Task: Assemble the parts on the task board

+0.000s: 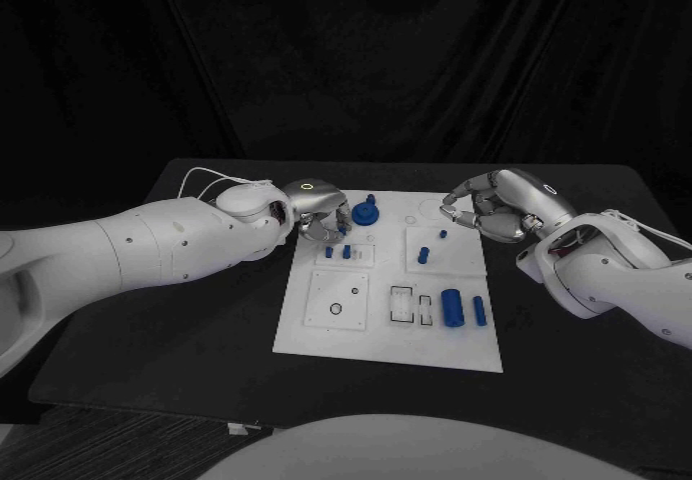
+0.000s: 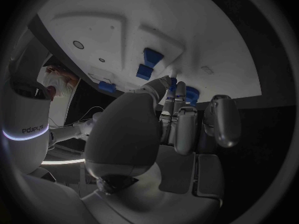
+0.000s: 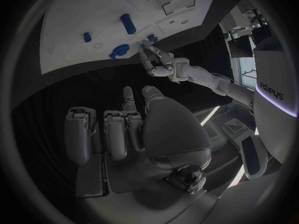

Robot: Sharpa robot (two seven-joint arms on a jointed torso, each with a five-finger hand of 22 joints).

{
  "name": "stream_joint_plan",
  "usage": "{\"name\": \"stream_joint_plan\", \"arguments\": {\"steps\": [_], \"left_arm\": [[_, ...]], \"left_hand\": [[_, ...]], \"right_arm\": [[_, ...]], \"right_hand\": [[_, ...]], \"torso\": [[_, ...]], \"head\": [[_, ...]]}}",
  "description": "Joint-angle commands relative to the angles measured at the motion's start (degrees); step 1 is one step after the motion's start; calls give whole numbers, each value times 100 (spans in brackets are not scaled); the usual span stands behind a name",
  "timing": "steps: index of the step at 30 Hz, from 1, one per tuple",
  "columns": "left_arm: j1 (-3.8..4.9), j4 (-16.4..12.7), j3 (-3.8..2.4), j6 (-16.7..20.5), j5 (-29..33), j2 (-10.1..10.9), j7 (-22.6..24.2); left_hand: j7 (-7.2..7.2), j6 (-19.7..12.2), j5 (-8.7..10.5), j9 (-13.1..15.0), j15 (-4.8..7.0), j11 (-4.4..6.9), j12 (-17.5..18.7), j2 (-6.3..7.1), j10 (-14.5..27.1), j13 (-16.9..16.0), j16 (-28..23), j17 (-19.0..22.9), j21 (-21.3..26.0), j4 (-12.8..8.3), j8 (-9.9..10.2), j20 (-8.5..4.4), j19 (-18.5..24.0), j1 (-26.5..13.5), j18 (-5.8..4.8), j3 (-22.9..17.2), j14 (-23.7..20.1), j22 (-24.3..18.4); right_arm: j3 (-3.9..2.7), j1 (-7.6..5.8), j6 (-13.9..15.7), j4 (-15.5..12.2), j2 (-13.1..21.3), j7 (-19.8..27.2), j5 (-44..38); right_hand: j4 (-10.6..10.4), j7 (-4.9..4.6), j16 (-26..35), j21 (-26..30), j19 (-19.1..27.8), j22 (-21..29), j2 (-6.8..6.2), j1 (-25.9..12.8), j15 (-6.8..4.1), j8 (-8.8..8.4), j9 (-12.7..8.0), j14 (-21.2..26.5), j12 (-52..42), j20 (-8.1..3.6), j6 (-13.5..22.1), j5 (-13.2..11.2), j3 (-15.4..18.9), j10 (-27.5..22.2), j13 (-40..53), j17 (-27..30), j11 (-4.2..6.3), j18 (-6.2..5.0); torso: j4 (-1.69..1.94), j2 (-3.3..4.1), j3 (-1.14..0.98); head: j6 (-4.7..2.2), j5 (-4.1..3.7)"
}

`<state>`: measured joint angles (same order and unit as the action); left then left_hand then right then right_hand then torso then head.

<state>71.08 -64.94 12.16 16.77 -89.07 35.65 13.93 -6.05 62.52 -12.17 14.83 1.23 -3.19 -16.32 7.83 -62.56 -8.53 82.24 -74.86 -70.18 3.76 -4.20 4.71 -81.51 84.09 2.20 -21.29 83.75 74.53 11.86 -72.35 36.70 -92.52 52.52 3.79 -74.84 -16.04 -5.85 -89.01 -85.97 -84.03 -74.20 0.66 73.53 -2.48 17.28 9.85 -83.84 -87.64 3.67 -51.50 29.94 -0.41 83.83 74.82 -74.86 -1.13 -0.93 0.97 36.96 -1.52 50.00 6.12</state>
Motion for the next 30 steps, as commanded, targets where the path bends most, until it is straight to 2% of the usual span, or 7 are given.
{"name": "stream_joint_plan", "arguments": {"steps": [1, 30], "left_arm": [[-14, 12, -2, -74, -16, 4, -11], [-23, 79, -2, -340, -16, -108, -44]], "left_hand": [[9, -50, -55, -40, 49, 32, 83, -71, -76, -2, -60, -151, 101, -127, 29, -11, 28, 58, 205, -186, 151, 987], [54, -185, -8, -92, 71, 48, 159, -67, -48, 25, -76, -127, 148, -111, 66, -36, 49, 11, 211, -187, 142, 977]], "right_arm": [[-5, 14, -29, 4, -3, -104, -33], [-5, 21, -68, 23, -18, -120, -33]], "right_hand": [[-24, 25, 31, 63, -324, -1392, 6, 43, -45, -71, 82, -567, -8, -24, -22, 68, -236, 535, 1324, -1297, 32, -44], [-26, 26, 33, 63, -325, -1392, 7, 46, -46, -69, 84, -567, -10, -26, -27, 68, -242, 537, 1325, -1292, 33, -44]], "torso": [[2, -1, 0], [0, -1, -1]], "head": [[0, 9], [0, 26]]}}
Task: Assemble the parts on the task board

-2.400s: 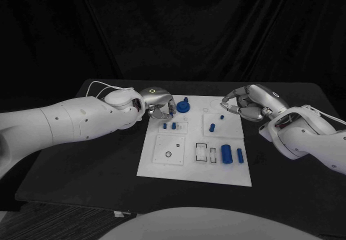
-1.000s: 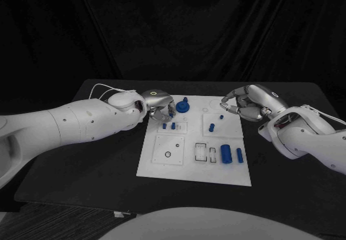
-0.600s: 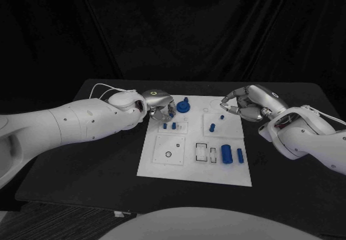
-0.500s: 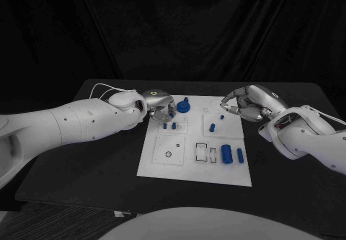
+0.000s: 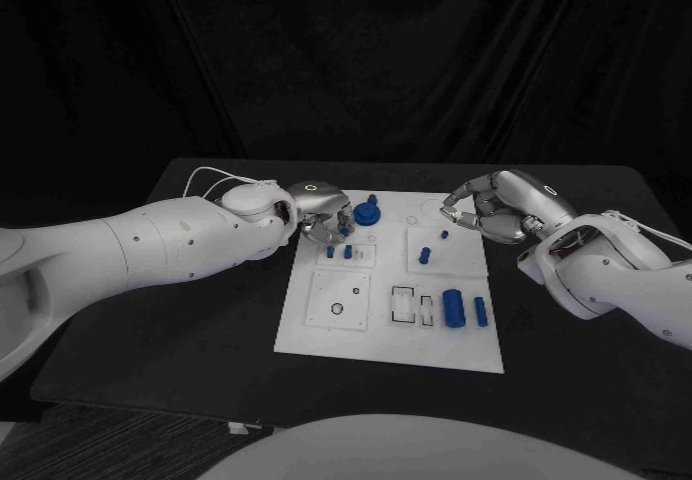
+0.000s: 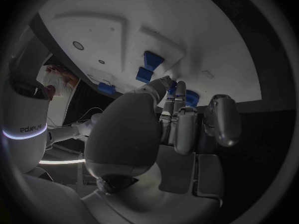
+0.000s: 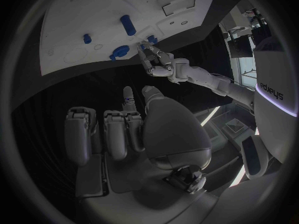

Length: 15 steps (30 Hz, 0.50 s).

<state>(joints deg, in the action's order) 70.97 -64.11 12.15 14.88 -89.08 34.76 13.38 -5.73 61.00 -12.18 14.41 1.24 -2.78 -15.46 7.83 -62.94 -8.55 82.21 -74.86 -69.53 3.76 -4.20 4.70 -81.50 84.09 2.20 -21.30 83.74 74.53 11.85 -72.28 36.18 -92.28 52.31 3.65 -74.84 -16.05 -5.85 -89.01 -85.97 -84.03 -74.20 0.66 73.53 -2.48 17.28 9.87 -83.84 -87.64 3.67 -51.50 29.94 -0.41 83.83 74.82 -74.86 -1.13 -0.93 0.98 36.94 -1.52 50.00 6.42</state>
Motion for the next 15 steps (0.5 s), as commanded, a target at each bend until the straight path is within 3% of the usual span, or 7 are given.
{"name": "stream_joint_plan", "arguments": {"steps": [1, 8, 11, 15], "left_arm": [[-13, -2, -1, -164, -15, -19, 5], [-13, 15, -1, -254, -15, -19, -63], [-13, 14, -1, -241, -15, -10, -86], [-14, 5, -1, -171, -15, 8, -100]], "left_hand": [[22, -32, -6, -50, 70, 8, 74, -67, -10, 27, -73, -127, 83, -111, 65, -35, 48, 11, 211, -187, 142, 977], [25, -156, -24, -92, 71, -15, 176, -30, 132, 64, -116, -64, 161, -95, 68, -38, 87, -38, 223, -185, 107, 959], [108, -485, -19, -188, 51, -61, 259, 16, 273, 91, -134, -37, 201, -78, 77, -28, 109, -83, 225, -203, 83, 952], [195, -697, -8, -255, 40, -79, 298, 59, 360, 102, -137, -28, 232, -64, 76, -17, 123, -118, 229, -210, 73, 947]], "right_arm": [[-4, 14, -16, -1, 5, -106, -33], [-4, 14, -17, -2, 6, -106, -33], [-4, 14, -20, -1, 3, -107, -33], [-4, 14, -22, 2, -1, -106, -33]], "right_hand": [[-26, 25, 33, 63, -325, -1392, 7, 46, -46, -69, 81, -567, -10, -26, -27, 68, -242, 537, 1325, -1292, 33, -44], [-25, 26, 33, 62, -326, -1393, 8, 50, -47, -69, 82, -567, -11, -26, -28, 68, -247, 537, 1326, -1293, 34, -44], [-24, 27, 31, 64, -325, -1392, 7, 52, -47, -70, 82, -567, -10, -27, -28, 69, -248, 537, 1325, -1296, 34, -45], [-23, 27, 31, 64, -325, -1392, 6, 54, -48, -70, 82, -568, -9, -27, -28, 70, -249, 537, 1324, -1296, 34, -44]], "torso": [[-4, 2, 0], [-4, -1, 0], [0, -2, -2], [1, 0, -2]], "head": [[0, -4], [0, 3], [0, 0], [0, 8]]}}
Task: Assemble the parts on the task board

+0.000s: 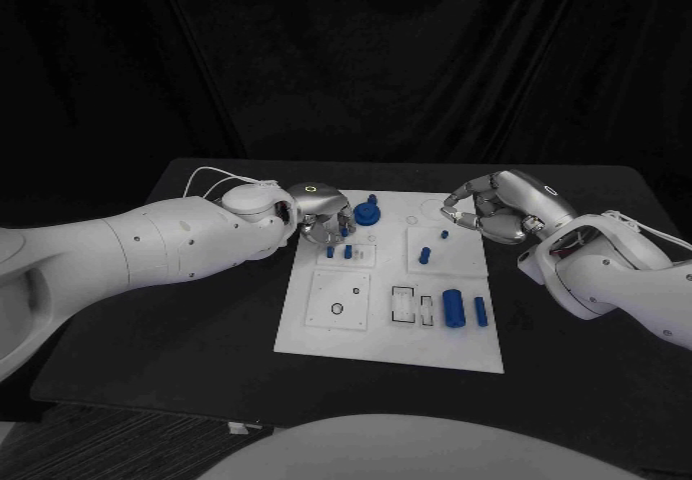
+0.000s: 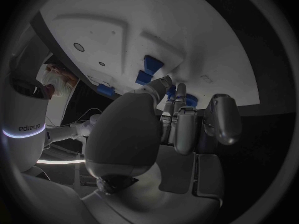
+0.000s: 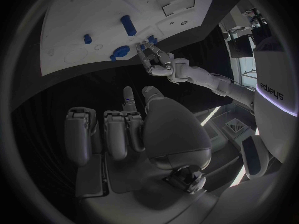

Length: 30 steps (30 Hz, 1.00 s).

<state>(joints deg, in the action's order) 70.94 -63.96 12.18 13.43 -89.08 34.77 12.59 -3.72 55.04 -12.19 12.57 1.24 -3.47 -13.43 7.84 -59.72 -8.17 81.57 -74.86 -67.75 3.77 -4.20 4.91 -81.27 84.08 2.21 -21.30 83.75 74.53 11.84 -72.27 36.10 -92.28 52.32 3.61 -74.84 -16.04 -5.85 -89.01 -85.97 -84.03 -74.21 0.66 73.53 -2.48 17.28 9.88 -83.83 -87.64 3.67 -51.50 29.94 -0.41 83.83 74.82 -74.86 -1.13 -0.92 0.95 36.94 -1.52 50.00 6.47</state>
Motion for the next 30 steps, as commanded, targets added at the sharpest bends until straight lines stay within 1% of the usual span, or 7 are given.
{"name": "stream_joint_plan", "arguments": {"steps": [1, 8, 15, 21, 27, 29, 30], "left_arm": [[-11, -17, -4, 11, -15, 19, -31], [-11, -36, -4, 322, -15, 103, -47], [-11, -59, -4, 889, -15, 249, 41], [6, -170, -6, 1275, -15, 510, 195], [111, -353, -6, 1558, -14, 872, 263], [152, -417, -6, 1669, 6, 985, 287], [177, -461, -6, 1736, 114, 1056, 329]], "left_hand": [[78, -283, 10, -123, 25, -31, 137, 102, 138, 76, -79, -17, 64, -48, 75, -30, 104, -158, 230, -198, 65, 945], [239, -703, 123, -250, -3, -84, 114, 168, 344, 38, -92, 16, 106, 13, 66, 3, 108, -267, 234, -81, 46, 937], [318, -888, 278, -315, -28, -118, 76, 156, 612, -8, -137, 90, 205, 115, 51, 28, 136, -360, 249, 100, 14, 914], [344, -814, 336, -310, -16, -80, 13, 137, 658, -43, -168, 136, 276, 153, 10, 28, 162, -342, 262, 165, -10, 898], [364, -686, 383, -298, 12, -18, -89, 115, 658, -92, -270, 283, 458, 200, -34, 9, 242, -283, 294, 193, -91, 857], [358, -636, 416, -298, 20, 1, -144, 112, 673, -119, -419, 490, 683, 247, -43, 2, 350, -264, 329, 195, -211, 803], [349, -600, 461, -303, 11, 9, -206, 124, 700, -149, -617, 746, 1022, 299, -45, 5, 529, -244, 379, 186, -393, 724]], "right_arm": [[-4, 14, -16, 2, -2, -103, -33], [-4, 14, -18, 1, 9, -105, -33], [-4, 13, -15, -15, 36, -113, -33], [-5, 5, 39, -54, 104, -108, -33], [-5, -121, 100, -96, 193, -141, -37], [-5, -187, 114, -103, 213, -163, -60], [-5, -231, 121, -103, 220, -178, -93]], "right_hand": [[-23, 27, 31, 64, -326, -1392, 6, 54, -47, -70, 82, -568, -9, -27, -28, 70, -249, 537, 1324, -1296, 34, -45], [-20, 27, 32, 61, -327, -1393, 4, 58, -48, -70, 82, -567, -11, -27, -27, 72, -251, 538, 1326, -1295, 35, -44], [-17, 28, 29, 62, -327, -1393, 2, 63, -48, -71, 82, -568, -6, -27, -26, 75, -253, 536, 1322, -1298, 36, -44], [-9, 29, 32, 66, -325, -1392, -3, 76, -49, -72, 82, -567, 12, -28, -26, 79, -258, 530, 1306, -1294, 37, -45], [9, 32, 37, 71, -323, -1390, -20, 112, -51, -71, 84, -566, 48, -30, -28, 85, -270, 518, 1276, -1285, 39, -46], [29, 34, 41, 77, -321, -1388, -38, 158, -54, -69, 87, -564, 80, -33, -35, 77, -287, 507, 1249, -1277, 41, -48], [36, 34, 42, 80, -320, -1387, -44, 173, -55, -67, 89, -564, 95, -33, -39, 73, -291, 502, 1237, -1276, 42, -48]], "torso": [[4, 0, -1], [5, 2, 0], [7, -1, 0], [3, -1, 1], [2, 0, 2], [5, -2, 3], [6, -3, 2]], "head": [[0, 3], [0, 9], [0, 4], [0, 13], [0, 5], [0, -8], [0, -18]]}}
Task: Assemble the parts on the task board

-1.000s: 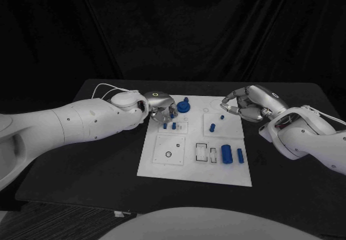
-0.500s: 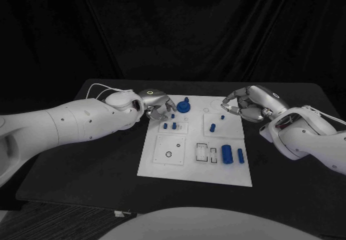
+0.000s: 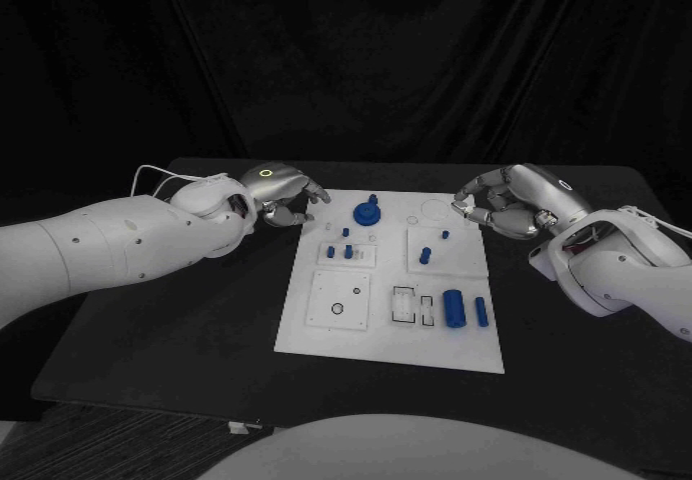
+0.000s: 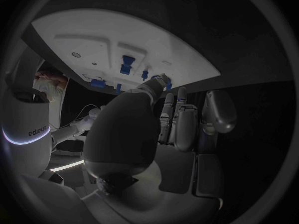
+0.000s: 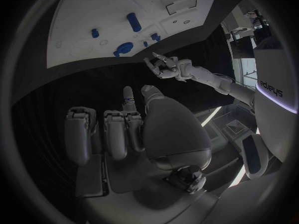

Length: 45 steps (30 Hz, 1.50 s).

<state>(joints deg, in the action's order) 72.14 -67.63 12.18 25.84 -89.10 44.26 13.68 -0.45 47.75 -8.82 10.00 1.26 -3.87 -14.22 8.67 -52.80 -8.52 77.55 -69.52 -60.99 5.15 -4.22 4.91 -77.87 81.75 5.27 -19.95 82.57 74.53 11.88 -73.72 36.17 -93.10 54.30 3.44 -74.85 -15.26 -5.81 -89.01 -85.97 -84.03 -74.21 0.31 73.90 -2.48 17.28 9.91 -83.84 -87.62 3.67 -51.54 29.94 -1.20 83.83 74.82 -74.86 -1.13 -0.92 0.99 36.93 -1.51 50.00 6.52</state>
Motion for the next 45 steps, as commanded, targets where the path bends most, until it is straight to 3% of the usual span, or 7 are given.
{"name": "stream_joint_plan", "arguments": {"steps": [1, 3, 8, 18, 23, 29, 45], "left_arm": [[80, -140, -6, 525, 326, 177, 293], [108, -225, -6, 465, 812, 293, 439], [146, -410, -5, -162, 2763, 577, 1245], [140, -695, -1, -2088, 6527, 847, 2891], [2, -910, 1, -2703, 7238, 914, 3292], [-133, -1112, 3, -3037, 7488, 990, 3454], [-208, -1385, 4, -3197, 7576, 1163, 3510]], "left_hand": [[18, 144, 160, -51, -10, 44, -162, 52, 69, -130, -448, 502, 790, 204, -41, 23, 436, -11, 133, 49, -512, 619], [18, 156, 19, -74, -111, 87, -229, 66, 598, -172, -2308, 2515, 2852, 368, -19, 95, 1762, -14, 378, 111, -2731, 164], [-418, 151, -394, -113, -734, -109, -505, -141, 1827, -216, -3656, 3231, 4052, 780, 7, 323, 3424, -218, 123, 535, -4536, 55], [-338, -195, -996, -248, -313, 353, -469, -774, 4012, 368, -6861, 6047, 5835, 1087, 44, 157, 6858, -1070, 227, 1763, -7864, -2238], [465, -1970, -721, -713, -169, 912, 229, -1252, 4807, 642, -7755, 6952, 5909, 1193, 146, 108, 7644, -1513, 464, 2460, -8257, -4553], [419, -2325, -770, -762, -316, 860, 280, -1486, 4938, 671, -7755, 6952, 5905, 1156, 193, 221, 7570, -1265, 407, 2949, -8257, -4931], [255, -2793, -928, -795, -535, 592, 207, -1657, 5012, 672, -7755, 6952, 5897, 1164, 225, 492, 7513, -1135, 454, 3268, -8257, -5155]], "right_arm": [[-9, -131, 120, -19, 25, -193, -176], [-9, -213, 84, -20, 24, -328, -443], [-9, -449, -216, 4, -17, -794, -1316], [-9, -763, -1106, 226, -260, -1314, -2170], [-9, -791, -1477, 391, -437, -1303, -2508], [-8, -693, -1985, 585, -642, -1265, -2635], [-8, -354, -2495, 951, -1011, -1049, -2642]], "right_hand": [[-27, 32, 48, 88, -316, -1384, -20, 165, -56, -64, 88, -561, 133, -35, -42, 64, -222, 487, 1203, -1265, 44, -51], [29, 35, 74, 135, -291, -1367, -64, 284, -63, -58, 96, -551, 463, -41, -65, 34, -262, 363, 935, -1222, 48, -63], [15, 40, 294, 434, -132, -1254, -175, 395, -72, -132, 92, -465, 1488, -55, -135, -164, -303, -37, 167, -876, 55, -141], [147, -10, 637, 1039, 104, -1032, -667, 1276, 131, -364, 189, -347, 7648, 76, -420, -1364, -1296, -2102, -4681, -422, -159, -245], [185, 91, 767, 1307, 219, -952, -995, 1204, -6, -565, 179, -271, 8285, 46, -413, -1767, -1752, -2536, -5439, -243, -159, -312], [70, 142, 647, 1258, 151, -994, -1232, 736, -35, -909, 61, -324, 8292, -11, -259, -2534, -1439, -2742, -5723, -407, -153, -284], [269, 245, 592, 1175, 83, -1068, -1175, 894, -35, -1122, -9, -338, 8119, -21, -234, -1531, -1537, -2774, -5894, -466, -158, -261]], "torso": [[1, -5, 2], [1, -10, 4], [1, -9, 2], [6, -15, 16], [24, -33, 15], [45, -83, 58], [141, -191, 211]], "head": [[0, -36], [0, -62], [0, -108], [0, -175], [0, -206], [0, -229], [0, -344]]}}
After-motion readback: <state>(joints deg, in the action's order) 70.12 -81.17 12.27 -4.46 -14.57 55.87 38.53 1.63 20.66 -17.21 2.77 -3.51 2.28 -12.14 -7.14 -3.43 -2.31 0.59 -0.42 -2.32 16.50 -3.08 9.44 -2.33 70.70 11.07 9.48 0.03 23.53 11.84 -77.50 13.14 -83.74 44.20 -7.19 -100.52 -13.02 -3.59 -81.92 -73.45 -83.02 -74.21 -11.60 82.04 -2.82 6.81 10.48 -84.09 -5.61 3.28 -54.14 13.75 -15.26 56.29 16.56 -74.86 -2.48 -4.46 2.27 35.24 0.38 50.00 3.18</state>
